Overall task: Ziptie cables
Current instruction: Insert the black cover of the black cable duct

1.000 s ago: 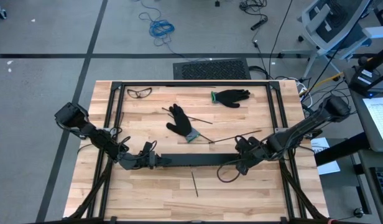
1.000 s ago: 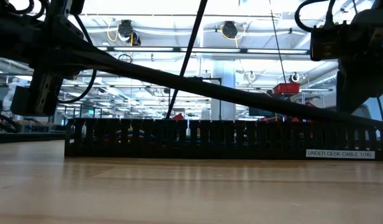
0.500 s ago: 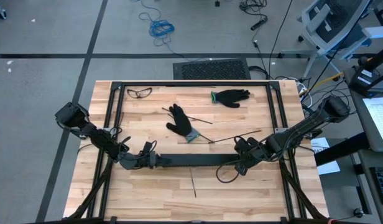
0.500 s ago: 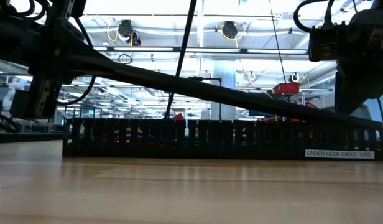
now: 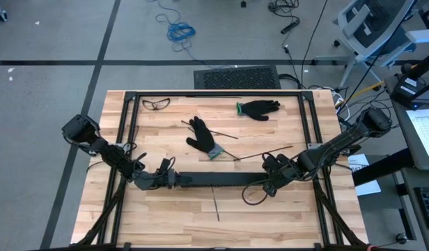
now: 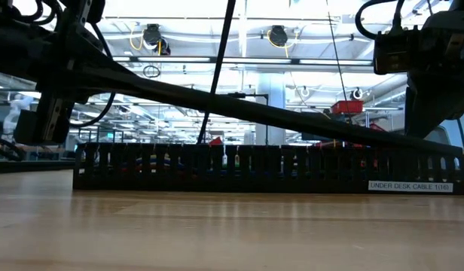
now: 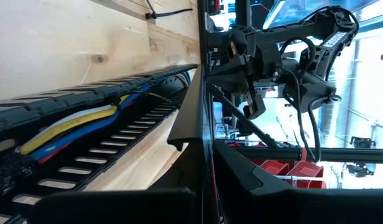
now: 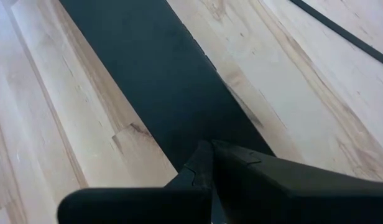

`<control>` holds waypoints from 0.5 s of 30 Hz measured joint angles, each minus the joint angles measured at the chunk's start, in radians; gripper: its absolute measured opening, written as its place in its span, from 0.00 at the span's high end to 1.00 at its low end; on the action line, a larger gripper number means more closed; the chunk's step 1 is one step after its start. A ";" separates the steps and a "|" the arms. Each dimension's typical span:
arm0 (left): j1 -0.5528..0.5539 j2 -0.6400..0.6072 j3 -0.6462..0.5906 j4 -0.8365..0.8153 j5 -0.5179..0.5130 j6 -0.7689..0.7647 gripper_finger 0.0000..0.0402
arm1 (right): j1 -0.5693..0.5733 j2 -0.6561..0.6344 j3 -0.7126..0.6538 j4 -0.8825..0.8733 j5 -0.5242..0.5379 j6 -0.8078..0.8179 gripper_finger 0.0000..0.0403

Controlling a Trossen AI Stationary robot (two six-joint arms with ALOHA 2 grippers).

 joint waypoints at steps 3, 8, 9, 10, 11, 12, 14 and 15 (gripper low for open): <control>0.000 0.000 0.000 0.001 0.000 0.000 0.91 | 0.000 0.000 0.000 -0.001 0.000 0.005 1.00; 0.000 0.000 0.001 0.001 0.000 0.000 0.90 | 0.000 0.000 0.000 -0.002 0.000 0.006 1.00; 0.000 0.000 0.001 0.001 0.002 0.000 0.89 | 0.000 0.000 0.000 -0.003 0.000 0.006 1.00; 0.000 0.000 0.001 0.001 0.007 0.000 0.87 | 0.000 0.000 0.000 -0.003 0.000 0.006 1.00; 0.000 0.000 0.001 0.001 0.014 -0.001 0.86 | 0.000 0.000 0.000 -0.003 0.000 0.006 1.00; 0.000 0.000 0.001 0.001 0.020 -0.001 0.83 | 0.000 0.000 0.000 -0.003 0.000 0.006 1.00; 0.000 0.000 0.001 0.001 0.021 -0.003 0.79 | 0.000 0.000 0.000 -0.003 -0.001 0.005 1.00; 0.000 0.000 0.001 0.001 0.021 -0.003 0.76 | 0.000 0.000 0.000 -0.003 -0.001 0.005 1.00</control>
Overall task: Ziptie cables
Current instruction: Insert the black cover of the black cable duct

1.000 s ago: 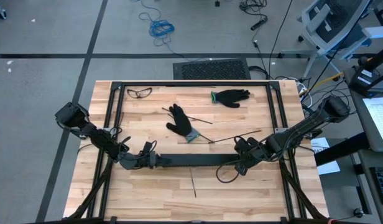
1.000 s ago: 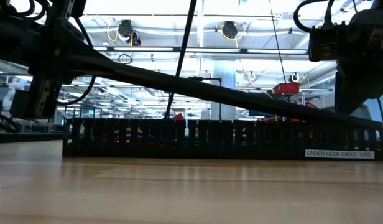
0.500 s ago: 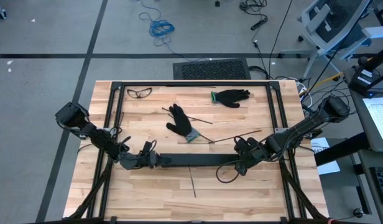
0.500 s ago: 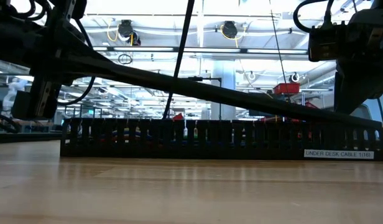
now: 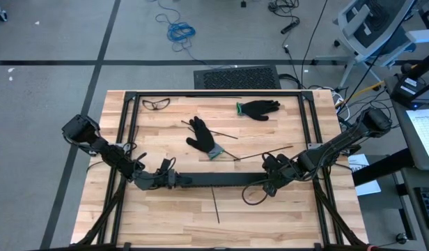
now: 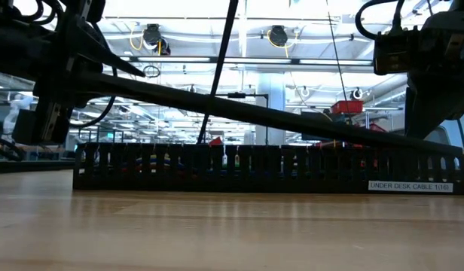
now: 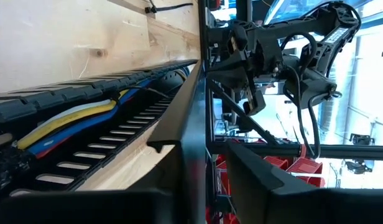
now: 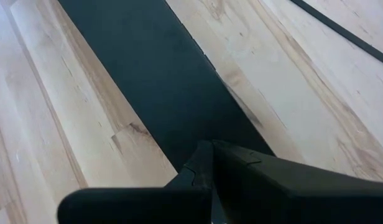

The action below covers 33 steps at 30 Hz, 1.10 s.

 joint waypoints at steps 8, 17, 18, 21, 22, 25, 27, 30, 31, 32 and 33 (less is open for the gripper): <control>0.000 0.000 0.000 -0.010 0.005 -0.025 0.62 | 0.000 0.000 -0.001 -0.001 0.001 -0.001 1.00; 0.000 0.000 0.001 -0.029 0.005 -0.075 0.58 | 0.000 0.000 -0.001 -0.002 0.001 -0.001 1.00; 0.000 0.000 0.001 -0.029 0.005 -0.075 0.58 | 0.000 0.000 -0.001 -0.002 0.001 0.000 1.00; 0.000 0.000 0.001 -0.029 0.004 -0.075 0.58 | 0.000 0.000 -0.001 -0.002 0.001 0.000 1.00; 0.000 0.000 0.001 -0.029 0.003 -0.075 0.58 | 0.000 0.000 -0.001 -0.002 0.001 0.000 1.00; 0.000 0.000 0.001 -0.030 -0.010 -0.075 0.58 | 0.000 0.000 -0.001 -0.002 0.002 0.000 1.00; 0.000 0.000 0.001 -0.043 -0.011 -0.076 0.58 | 0.000 0.000 -0.001 -0.002 0.002 0.000 1.00; 0.000 0.000 0.001 -0.084 -0.019 -0.114 0.58 | 0.000 0.000 -0.002 -0.003 0.002 0.000 1.00; 0.000 0.000 0.001 -0.100 -0.020 -0.126 0.58 | 0.000 0.000 -0.002 -0.003 0.002 0.000 1.00; 0.000 0.000 0.001 -0.112 -0.021 -0.130 0.58 | 0.000 0.001 -0.002 -0.003 0.002 0.000 1.00; 0.000 0.000 0.001 -0.117 -0.023 -0.135 0.58 | 0.000 0.001 -0.002 -0.003 0.001 0.000 1.00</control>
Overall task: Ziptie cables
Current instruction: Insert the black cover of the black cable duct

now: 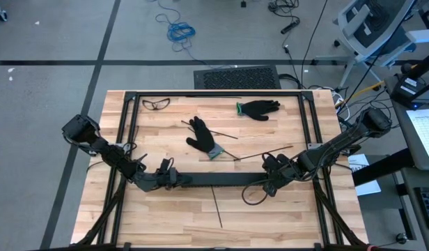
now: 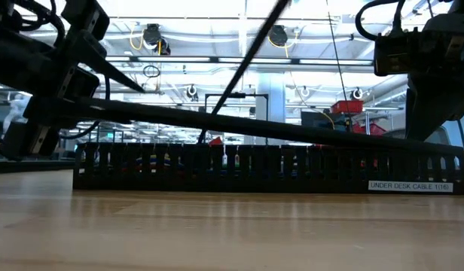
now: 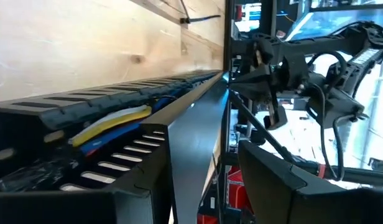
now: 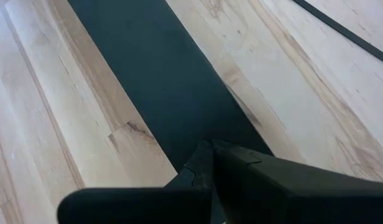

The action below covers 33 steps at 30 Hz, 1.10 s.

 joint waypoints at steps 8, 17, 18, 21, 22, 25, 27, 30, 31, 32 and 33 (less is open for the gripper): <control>0.002 0.000 0.000 -0.065 -0.014 -0.053 0.58 | 0.000 0.000 0.000 0.000 0.000 -0.001 1.00; 0.004 -0.001 0.000 -0.140 0.032 -0.075 0.58 | 0.000 0.000 0.000 -0.001 0.000 -0.001 1.00; 0.003 -0.001 0.000 -0.149 0.031 -0.084 0.58 | 0.000 0.000 0.000 -0.001 0.000 -0.001 1.00; 0.003 -0.001 0.000 -0.165 0.028 -0.097 0.58 | 0.000 0.000 0.000 -0.001 0.000 -0.001 1.00; 0.004 -0.001 0.000 -0.167 0.027 -0.097 0.58 | 0.000 0.000 0.000 -0.001 0.000 -0.001 1.00; 0.004 -0.002 -0.001 -0.169 0.038 -0.097 0.58 | 0.000 0.000 0.000 -0.001 0.000 -0.002 1.00; 0.004 -0.002 -0.001 -0.174 0.051 -0.098 0.58 | 0.000 0.000 0.000 -0.002 0.001 -0.002 1.00; 0.004 -0.002 -0.001 -0.182 0.064 -0.098 0.58 | 0.000 0.000 0.000 -0.002 0.001 -0.002 1.00; 0.003 -0.002 -0.001 -0.190 0.069 -0.098 0.58 | 0.000 0.000 0.000 -0.003 0.002 -0.002 1.00; 0.002 -0.002 -0.001 -0.198 0.078 -0.099 0.58 | 0.000 0.000 0.000 -0.004 0.002 -0.002 1.00; 0.001 -0.002 -0.001 -0.201 0.084 -0.099 0.58 | 0.000 0.000 0.000 -0.004 0.003 -0.002 1.00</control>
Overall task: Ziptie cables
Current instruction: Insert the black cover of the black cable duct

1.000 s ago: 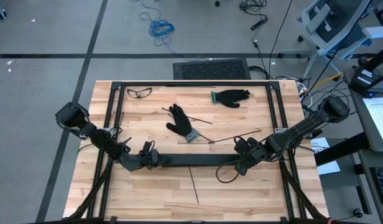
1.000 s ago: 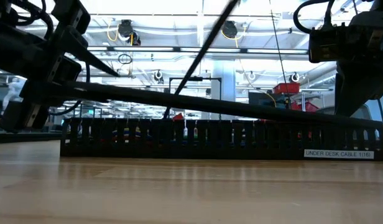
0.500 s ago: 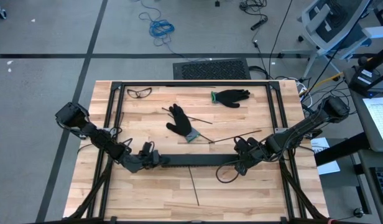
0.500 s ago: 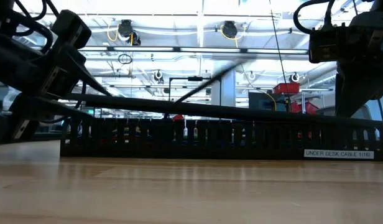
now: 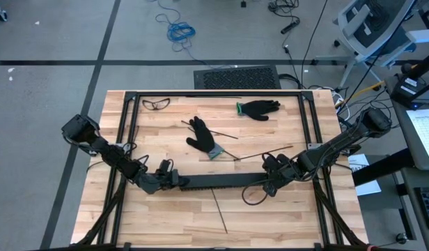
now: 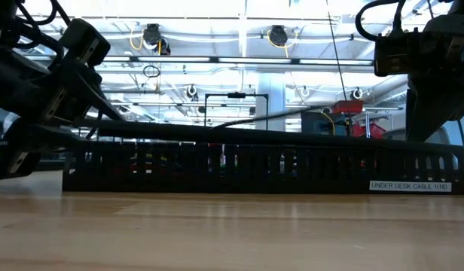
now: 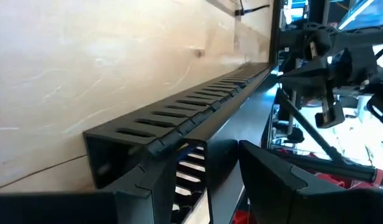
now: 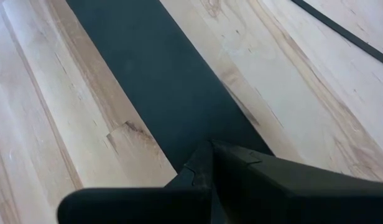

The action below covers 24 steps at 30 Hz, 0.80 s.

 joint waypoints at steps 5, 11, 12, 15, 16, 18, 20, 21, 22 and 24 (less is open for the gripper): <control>-0.010 0.000 -0.002 -0.061 0.020 -0.030 0.58 | 0.000 0.000 0.000 -0.001 0.000 -0.006 1.00; -0.013 0.001 -0.002 -0.058 0.017 -0.045 0.58 | 0.000 -0.001 0.000 -0.002 0.000 -0.008 1.00; -0.013 0.001 -0.002 -0.058 0.017 -0.045 0.58 | 0.000 -0.001 0.000 -0.002 0.000 -0.009 1.00; -0.013 0.001 -0.002 -0.057 0.017 -0.046 0.58 | 0.000 -0.001 0.000 -0.002 0.000 -0.016 1.00; -0.013 0.001 -0.002 -0.056 0.017 -0.046 0.58 | 0.000 -0.001 0.000 -0.002 0.000 -0.016 1.00; -0.013 0.001 -0.002 -0.047 0.017 -0.046 0.58 | 0.000 -0.001 0.000 -0.002 0.000 -0.016 1.00; -0.013 0.001 -0.002 -0.033 0.017 -0.040 0.58 | 0.000 -0.001 0.000 -0.002 0.000 -0.016 1.00; -0.013 0.001 -0.002 -0.022 0.017 -0.031 0.58 | 0.000 -0.001 0.000 -0.002 0.000 -0.016 1.00; -0.013 0.001 -0.002 -0.012 0.017 -0.021 0.58 | 0.000 -0.001 0.000 -0.003 0.000 -0.016 1.00; -0.013 -0.006 -0.002 -0.008 0.017 -0.011 0.58 | 0.000 -0.001 0.000 -0.003 0.000 -0.016 1.00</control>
